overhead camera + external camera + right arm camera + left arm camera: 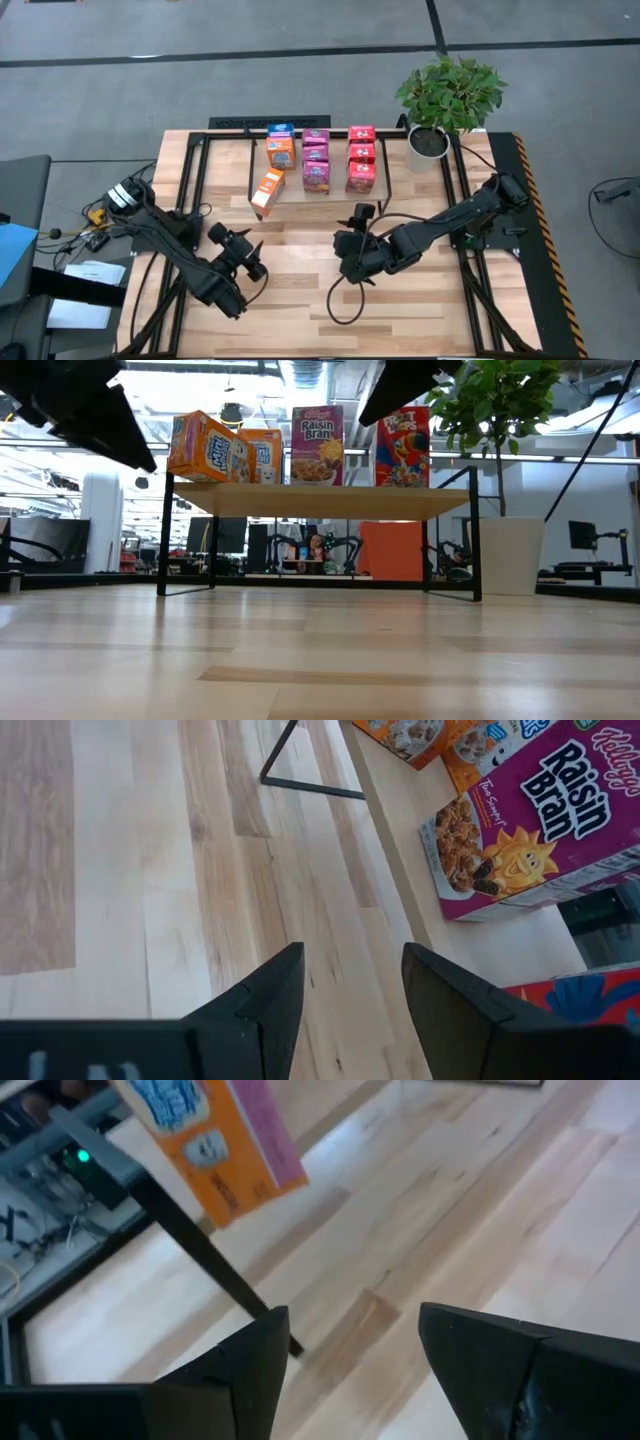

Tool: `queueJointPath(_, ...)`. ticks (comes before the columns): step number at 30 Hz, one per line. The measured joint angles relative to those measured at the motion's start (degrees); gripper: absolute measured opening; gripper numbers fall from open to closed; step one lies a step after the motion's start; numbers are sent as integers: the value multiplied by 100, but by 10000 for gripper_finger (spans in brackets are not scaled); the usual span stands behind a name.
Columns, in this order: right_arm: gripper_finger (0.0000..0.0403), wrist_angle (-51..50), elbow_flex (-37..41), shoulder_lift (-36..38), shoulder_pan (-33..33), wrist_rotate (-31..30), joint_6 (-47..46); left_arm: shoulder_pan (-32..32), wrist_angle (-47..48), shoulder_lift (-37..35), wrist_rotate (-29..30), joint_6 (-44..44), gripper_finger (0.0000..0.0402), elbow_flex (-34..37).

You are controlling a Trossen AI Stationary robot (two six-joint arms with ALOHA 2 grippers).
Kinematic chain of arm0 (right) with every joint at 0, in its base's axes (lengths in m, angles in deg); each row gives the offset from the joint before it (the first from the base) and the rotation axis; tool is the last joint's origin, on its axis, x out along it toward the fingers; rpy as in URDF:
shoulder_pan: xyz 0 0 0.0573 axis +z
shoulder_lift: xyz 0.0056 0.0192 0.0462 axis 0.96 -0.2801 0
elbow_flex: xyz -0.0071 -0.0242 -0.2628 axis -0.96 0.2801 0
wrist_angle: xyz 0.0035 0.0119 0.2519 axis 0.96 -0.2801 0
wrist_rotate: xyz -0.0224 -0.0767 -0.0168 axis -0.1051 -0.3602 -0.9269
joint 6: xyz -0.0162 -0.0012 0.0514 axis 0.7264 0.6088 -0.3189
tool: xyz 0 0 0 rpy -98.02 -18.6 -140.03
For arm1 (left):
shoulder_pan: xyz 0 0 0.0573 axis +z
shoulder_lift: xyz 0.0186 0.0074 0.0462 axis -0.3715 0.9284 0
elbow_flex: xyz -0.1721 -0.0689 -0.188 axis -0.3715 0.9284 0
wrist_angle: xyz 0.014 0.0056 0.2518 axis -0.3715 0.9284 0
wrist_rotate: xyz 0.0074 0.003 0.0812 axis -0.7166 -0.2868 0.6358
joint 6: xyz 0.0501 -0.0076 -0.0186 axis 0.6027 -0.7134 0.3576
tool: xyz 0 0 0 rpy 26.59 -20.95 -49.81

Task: Stack cereal on shelf
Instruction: Put the orange cereal box on the shelf aligned with the other orange cereal box

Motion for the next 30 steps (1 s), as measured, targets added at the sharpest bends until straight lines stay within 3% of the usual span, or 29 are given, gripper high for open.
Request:
queueJointPath(4,196,79,0,0,-13,7,2,0,37,0,116,228,247,0)
queueJointPath(8,204,101,0,0,-13,11,0,13,36,0,-19,511,305,0)
queueJointPath(13,209,165,0,0,-13,17,-8,48,159,0,211,-215,367,19)
queueJointPath(16,207,167,0,0,-13,17,-7,99,463,0,351,-1065,376,114)
queueJointPath(20,203,167,0,0,-13,20,-3,260,466,0,1223,-2075,377,278)
queueJointPath(27,204,159,0,0,-11,43,-123,706,-101,-2,1672,-742,377,188)
queueJointPath(30,207,149,0,0,-1,116,-147,786,-115,-2,1725,-603,377,170)
